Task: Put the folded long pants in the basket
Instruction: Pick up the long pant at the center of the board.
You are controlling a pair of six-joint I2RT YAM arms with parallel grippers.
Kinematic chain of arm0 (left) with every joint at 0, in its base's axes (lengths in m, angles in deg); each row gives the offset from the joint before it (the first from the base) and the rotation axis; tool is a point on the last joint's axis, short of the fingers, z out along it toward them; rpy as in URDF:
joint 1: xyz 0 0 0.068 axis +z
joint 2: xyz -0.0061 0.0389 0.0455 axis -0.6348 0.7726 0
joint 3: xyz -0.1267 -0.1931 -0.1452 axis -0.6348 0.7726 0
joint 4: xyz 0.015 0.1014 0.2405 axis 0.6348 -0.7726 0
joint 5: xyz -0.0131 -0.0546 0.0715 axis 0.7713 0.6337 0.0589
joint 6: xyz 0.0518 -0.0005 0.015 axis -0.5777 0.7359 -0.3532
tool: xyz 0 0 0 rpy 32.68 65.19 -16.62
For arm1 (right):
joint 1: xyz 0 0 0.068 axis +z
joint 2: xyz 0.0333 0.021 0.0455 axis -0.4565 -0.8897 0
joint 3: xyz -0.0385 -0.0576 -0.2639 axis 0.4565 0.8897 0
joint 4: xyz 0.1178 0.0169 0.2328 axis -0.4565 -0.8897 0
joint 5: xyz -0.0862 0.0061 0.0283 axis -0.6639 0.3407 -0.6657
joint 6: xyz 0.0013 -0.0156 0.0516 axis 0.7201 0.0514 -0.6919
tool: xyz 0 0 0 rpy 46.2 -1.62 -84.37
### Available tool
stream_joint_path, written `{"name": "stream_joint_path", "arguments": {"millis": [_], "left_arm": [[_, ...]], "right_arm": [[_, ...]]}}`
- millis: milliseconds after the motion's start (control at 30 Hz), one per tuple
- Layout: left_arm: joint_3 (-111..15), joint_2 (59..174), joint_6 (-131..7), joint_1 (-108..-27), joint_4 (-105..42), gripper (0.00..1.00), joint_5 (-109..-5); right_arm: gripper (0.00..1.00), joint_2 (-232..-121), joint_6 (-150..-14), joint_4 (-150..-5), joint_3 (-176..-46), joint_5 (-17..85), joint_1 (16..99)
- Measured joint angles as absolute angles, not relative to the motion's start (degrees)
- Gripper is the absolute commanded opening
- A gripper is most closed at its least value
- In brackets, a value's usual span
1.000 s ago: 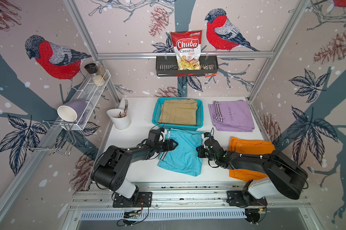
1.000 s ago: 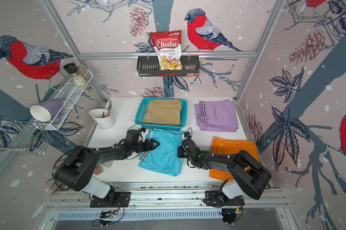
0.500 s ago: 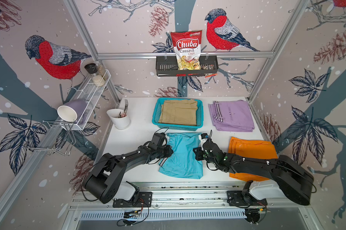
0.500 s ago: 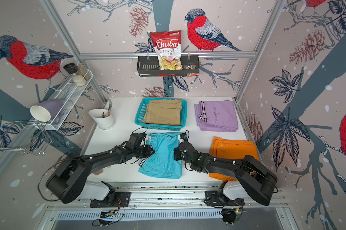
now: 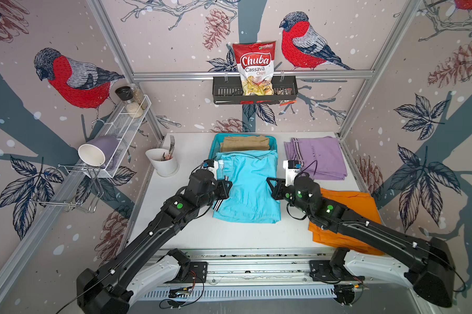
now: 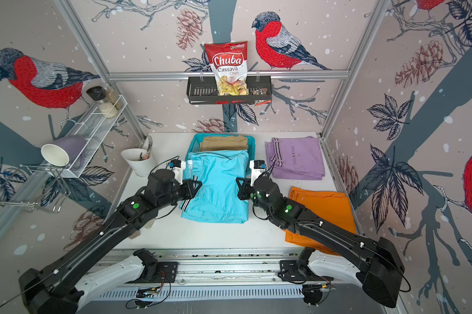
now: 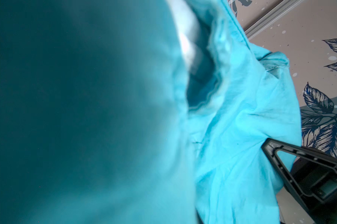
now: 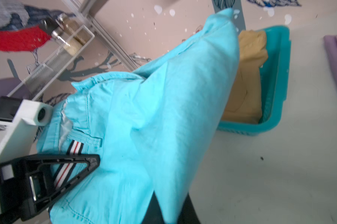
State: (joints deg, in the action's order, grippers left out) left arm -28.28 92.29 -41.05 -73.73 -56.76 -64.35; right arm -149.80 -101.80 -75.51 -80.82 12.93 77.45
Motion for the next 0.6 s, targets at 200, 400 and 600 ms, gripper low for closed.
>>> {"name": "stream_joint_path", "arguments": {"millis": [200,400,600], "left_arm": [[-49.0,107.6,-42.3,-71.2,-64.2,0.0,-64.4],[-62.9,121.2,-44.4,-65.3,-66.3,0.0,-57.8],[-76.8,136.0,-47.9,-63.2,-70.3,0.0,-55.4]], "right_arm": [[0.0,-155.1,-99.3,-77.3,-89.6,23.9,65.3],[0.0,-163.0,-96.6,-76.8,-96.2,35.6,56.1],[0.0,-171.5,-94.9,-76.4,-101.2,38.5,52.2]]}}
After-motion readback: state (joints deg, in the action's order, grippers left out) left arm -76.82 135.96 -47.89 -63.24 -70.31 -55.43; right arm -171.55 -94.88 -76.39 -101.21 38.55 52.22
